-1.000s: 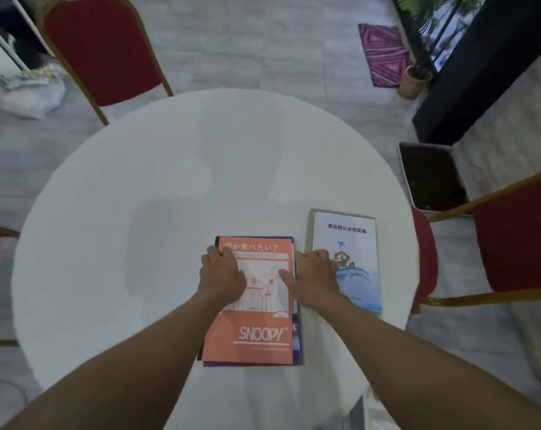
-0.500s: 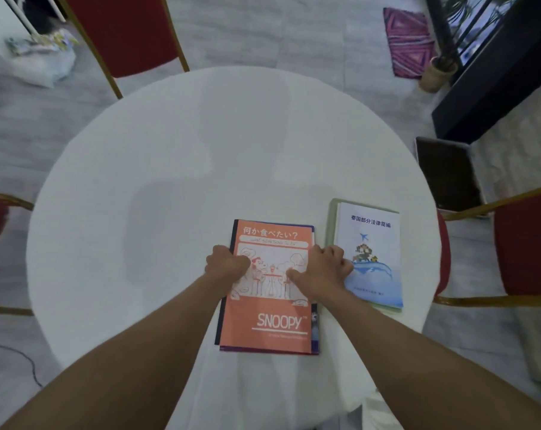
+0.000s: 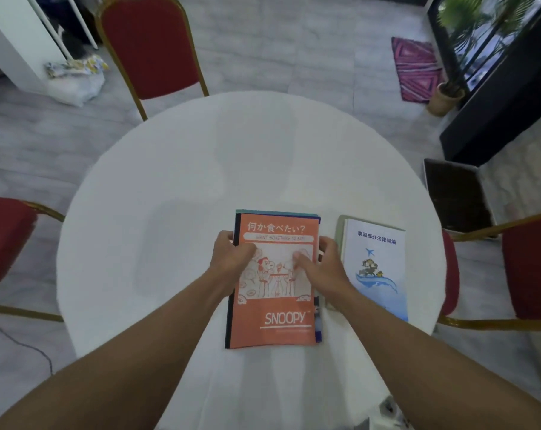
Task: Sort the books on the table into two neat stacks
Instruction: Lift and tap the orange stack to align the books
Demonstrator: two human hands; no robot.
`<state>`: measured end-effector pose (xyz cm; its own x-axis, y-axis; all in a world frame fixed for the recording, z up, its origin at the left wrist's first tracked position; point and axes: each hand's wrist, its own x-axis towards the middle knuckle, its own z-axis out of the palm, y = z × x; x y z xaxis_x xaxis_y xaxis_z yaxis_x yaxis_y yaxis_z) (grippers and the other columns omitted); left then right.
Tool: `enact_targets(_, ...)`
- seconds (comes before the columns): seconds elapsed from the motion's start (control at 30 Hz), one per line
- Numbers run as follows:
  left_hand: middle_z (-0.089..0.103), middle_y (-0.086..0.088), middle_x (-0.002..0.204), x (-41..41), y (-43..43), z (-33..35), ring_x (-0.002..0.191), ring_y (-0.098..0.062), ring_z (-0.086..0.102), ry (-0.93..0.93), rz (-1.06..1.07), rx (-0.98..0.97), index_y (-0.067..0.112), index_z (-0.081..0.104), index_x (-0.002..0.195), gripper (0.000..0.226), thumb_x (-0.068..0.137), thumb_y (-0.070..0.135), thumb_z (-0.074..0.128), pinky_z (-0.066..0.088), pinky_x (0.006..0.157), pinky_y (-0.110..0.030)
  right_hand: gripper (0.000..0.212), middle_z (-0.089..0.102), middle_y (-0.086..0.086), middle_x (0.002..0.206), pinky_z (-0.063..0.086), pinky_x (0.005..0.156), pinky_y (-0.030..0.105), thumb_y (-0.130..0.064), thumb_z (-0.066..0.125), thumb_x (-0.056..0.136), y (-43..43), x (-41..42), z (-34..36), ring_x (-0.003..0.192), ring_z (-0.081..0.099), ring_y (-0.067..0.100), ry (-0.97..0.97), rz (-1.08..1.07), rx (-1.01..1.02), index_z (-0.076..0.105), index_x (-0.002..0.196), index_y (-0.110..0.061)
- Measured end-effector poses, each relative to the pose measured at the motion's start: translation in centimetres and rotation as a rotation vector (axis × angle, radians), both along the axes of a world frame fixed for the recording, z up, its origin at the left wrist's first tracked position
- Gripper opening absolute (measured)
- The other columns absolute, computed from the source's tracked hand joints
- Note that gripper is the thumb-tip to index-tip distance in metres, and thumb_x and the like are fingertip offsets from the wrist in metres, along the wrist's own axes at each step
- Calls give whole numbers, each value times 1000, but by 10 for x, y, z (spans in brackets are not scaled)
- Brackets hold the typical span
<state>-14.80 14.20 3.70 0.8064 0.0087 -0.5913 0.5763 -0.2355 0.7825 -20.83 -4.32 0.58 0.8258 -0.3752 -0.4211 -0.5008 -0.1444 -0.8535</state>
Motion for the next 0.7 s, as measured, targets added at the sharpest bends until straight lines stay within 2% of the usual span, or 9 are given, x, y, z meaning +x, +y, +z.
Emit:
enact_targets(0.07, 71, -6, 97, 5, 4, 14, 77, -23, 75, -93, -2, -28, 21, 45, 114, 32, 88, 13, 63, 63, 61, -38, 62, 57, -11, 124, 55, 79, 27, -35, 70, 90, 3, 4, 17, 105, 62, 11, -40, -9, 103, 32, 138, -26)
enact_targets(0.13, 70, -5, 99, 9, 8, 27, 76, -21, 75, -210, -21, -55, 22, 48, 110, 27, 89, 10, 61, 62, 59, -34, 46, 62, -14, 117, 55, 68, 20, -30, 67, 93, 4, 12, 30, 103, 66, 10, -100, 9, 119, 40, 131, -26)
enact_targets(0.2, 70, -2, 99, 13, 10, 38, 77, -18, 75, -307, -31, -67, 24, 51, 105, 25, 88, 8, 58, 63, 61, -35, 32, 64, -13, 107, 53, 59, 15, -23, 62, 96, 3, 18, 42, 93, 69, 0, -162, 28, 84, 45, 122, -27)
enact_targets(0.3, 71, 4, 101, 14, 12, 48, 86, -15, 74, -405, 10, -69, 26, 54, 108, 31, 85, 4, 54, 63, 68, -37, 27, 62, -11, 102, 51, 58, 11, -18, 59, 97, 5, 25, 58, 82, 63, -14, -267, 72, -2, 44, 117, -25)
enact_targets(0.37, 70, 7, 101, 12, 12, 50, 90, -14, 72, -443, 49, -63, 28, 54, 108, 36, 84, 2, 52, 63, 68, -35, 29, 63, -10, 107, 54, 68, 16, -20, 59, 97, 7, 24, 63, 89, 64, -9, -317, 100, -38, 42, 120, -25)
enact_targets(0.47, 69, 10, 101, 6, 13, 47, 93, -12, 70, -464, 59, -46, 30, 50, 108, 38, 84, 1, 50, 62, 70, -34, 32, 64, -7, 112, 57, 82, 32, -21, 59, 96, 8, 17, 61, 101, 66, 5, -353, 121, -71, 41, 122, -26)
enact_targets(0.57, 67, 9, 108, 1, 19, 39, 99, -15, 68, -451, -13, -22, 30, 45, 115, 37, 89, 4, 52, 62, 77, -40, 34, 64, -15, 108, 54, 80, 26, -20, 58, 94, 6, 8, 55, 98, 64, 0, -320, 166, -122, 39, 119, -31)
enact_targets(0.7, 64, 6, 123, -11, 35, 19, 107, -21, 65, -420, -211, 97, 30, 41, 130, 42, 93, 23, 60, 59, 84, -41, 32, 59, -18, 105, 49, 73, 18, -13, 49, 96, 4, -2, 40, 97, 61, 9, -188, 244, -203, 35, 114, -34)
